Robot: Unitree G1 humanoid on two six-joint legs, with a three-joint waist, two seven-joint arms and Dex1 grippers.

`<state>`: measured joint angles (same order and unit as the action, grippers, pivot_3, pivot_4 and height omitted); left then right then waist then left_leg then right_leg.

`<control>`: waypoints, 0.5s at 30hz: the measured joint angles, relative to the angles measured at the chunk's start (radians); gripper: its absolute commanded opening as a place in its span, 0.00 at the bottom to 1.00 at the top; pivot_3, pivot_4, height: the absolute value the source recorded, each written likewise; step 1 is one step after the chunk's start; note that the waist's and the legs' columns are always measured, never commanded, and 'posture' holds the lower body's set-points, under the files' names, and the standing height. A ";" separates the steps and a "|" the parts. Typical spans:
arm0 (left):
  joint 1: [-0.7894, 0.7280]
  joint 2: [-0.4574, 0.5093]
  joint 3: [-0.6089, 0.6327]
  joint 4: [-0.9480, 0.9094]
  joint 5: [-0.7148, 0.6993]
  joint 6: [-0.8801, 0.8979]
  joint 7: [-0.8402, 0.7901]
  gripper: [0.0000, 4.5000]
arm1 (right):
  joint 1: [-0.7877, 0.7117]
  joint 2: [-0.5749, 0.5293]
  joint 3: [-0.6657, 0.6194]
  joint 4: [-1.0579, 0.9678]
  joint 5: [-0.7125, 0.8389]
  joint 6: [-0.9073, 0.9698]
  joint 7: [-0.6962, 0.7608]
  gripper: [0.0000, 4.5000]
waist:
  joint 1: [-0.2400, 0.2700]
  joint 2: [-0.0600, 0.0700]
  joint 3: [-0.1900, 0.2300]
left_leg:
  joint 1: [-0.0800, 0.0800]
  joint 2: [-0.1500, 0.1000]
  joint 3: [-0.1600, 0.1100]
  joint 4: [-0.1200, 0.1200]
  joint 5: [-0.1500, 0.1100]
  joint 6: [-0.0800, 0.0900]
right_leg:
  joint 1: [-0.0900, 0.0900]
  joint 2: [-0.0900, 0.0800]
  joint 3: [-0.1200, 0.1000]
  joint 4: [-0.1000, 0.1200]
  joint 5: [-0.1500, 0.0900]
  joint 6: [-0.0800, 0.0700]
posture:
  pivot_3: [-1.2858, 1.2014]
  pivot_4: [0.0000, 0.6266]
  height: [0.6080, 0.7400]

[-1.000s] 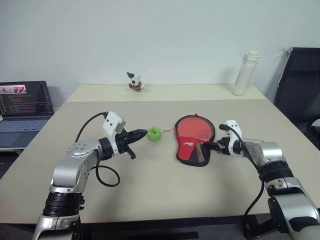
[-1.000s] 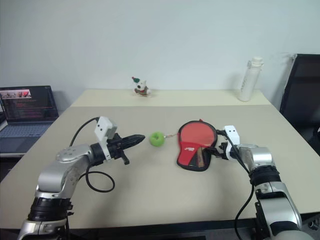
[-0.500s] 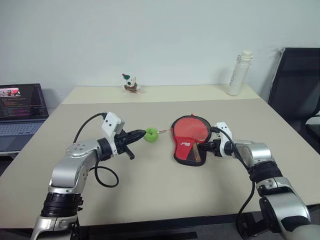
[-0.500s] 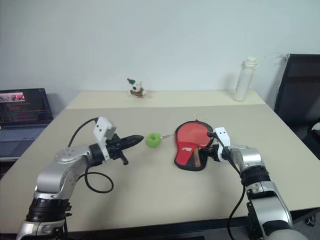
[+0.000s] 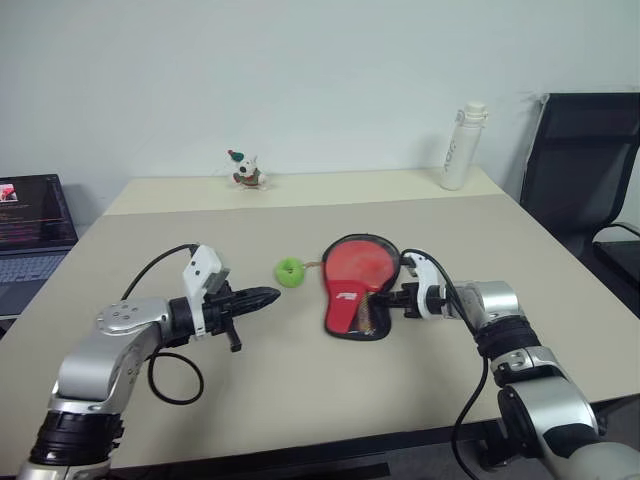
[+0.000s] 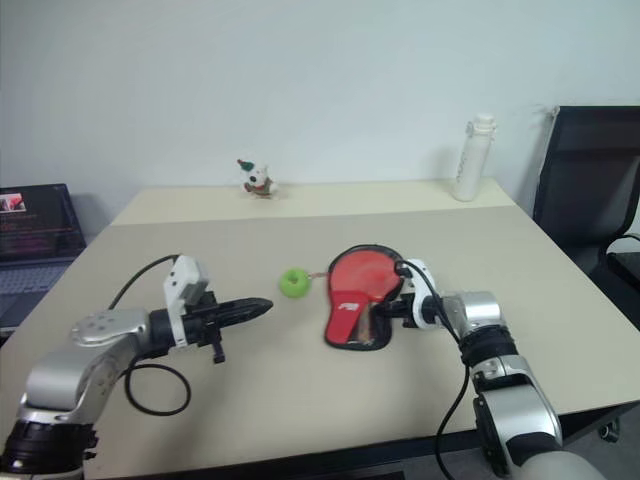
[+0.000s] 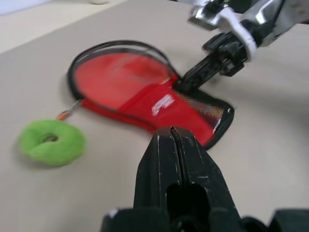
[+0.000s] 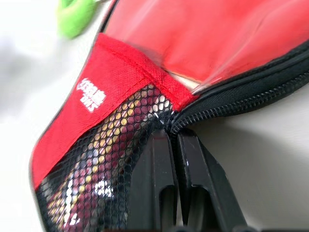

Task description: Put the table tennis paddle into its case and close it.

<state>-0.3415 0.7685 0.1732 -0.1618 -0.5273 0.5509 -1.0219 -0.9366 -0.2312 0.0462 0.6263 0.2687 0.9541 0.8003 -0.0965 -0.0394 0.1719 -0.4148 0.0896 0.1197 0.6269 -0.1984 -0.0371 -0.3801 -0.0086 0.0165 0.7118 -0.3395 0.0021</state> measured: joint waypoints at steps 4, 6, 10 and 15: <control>0.048 0.036 0.022 -0.040 -0.031 0.016 -0.027 0.00 | 0.036 0.047 0.029 -0.105 0.035 0.092 0.007 0.00 | 0.005 0.000 0.000 | -0.004 0.004 0.002 0.000 -0.001 -0.001 | -0.005 0.003 0.001 0.000 0.000 0.000 | 0.52 0.24 1.00; 0.083 0.058 0.035 -0.065 -0.048 0.022 -0.039 0.00 | 0.074 0.053 0.035 -0.194 0.056 0.151 -0.001 0.00 | 0.010 0.000 0.000 | -0.006 0.004 0.002 0.001 -0.001 -0.001 | -0.006 0.003 0.001 0.000 0.000 0.000 | 0.52 0.24 1.00; 0.146 0.062 0.051 -0.125 -0.085 0.039 -0.041 0.00 | 0.162 0.051 0.033 -0.372 0.085 0.262 -0.053 0.00 | 0.017 0.000 0.000 | -0.008 0.004 0.002 0.001 -0.001 -0.001 | -0.007 0.003 0.001 -0.002 0.000 0.000 | 0.52 0.24 1.00; 0.221 0.063 0.054 -0.223 -0.126 0.057 -0.041 0.00 | 0.289 0.000 0.004 -0.624 0.156 0.436 -0.112 0.00 | 0.029 0.000 0.000 | -0.010 0.004 0.001 0.000 -0.001 -0.001 | -0.008 0.003 0.000 -0.004 0.000 0.000 | 0.52 0.24 1.00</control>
<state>-0.1200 0.8315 0.2274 -0.3844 -0.6532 0.6074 -1.0633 -0.6480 -0.2313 0.0498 0.0027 0.4243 1.3904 0.6886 -0.0679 -0.0395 0.1720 -0.4250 0.0936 0.1207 0.6274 -0.1995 -0.0385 -0.3877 -0.0058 0.0167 0.7076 -0.3396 0.0019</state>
